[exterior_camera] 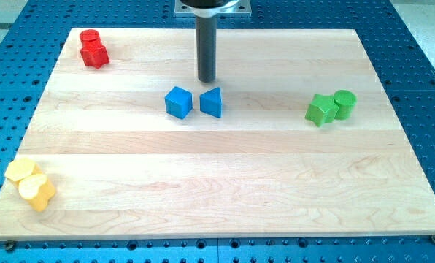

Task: Adjust the cube

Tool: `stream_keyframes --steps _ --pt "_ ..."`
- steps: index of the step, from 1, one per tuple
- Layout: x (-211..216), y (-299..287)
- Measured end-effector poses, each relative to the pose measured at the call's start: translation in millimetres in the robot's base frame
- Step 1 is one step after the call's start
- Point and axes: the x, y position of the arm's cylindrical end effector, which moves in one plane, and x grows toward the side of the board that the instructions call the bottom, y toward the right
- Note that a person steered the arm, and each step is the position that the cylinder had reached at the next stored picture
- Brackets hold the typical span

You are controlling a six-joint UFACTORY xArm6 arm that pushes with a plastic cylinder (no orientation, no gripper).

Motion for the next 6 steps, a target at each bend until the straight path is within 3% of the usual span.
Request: stream_keyframes --steps 1,3,4,5,6 --pt "33.6 -73.0" --pt "109.4 -22.3" --pt "138.7 -116.3" --pt "177.9 -34.1" --pt "152.7 29.0"
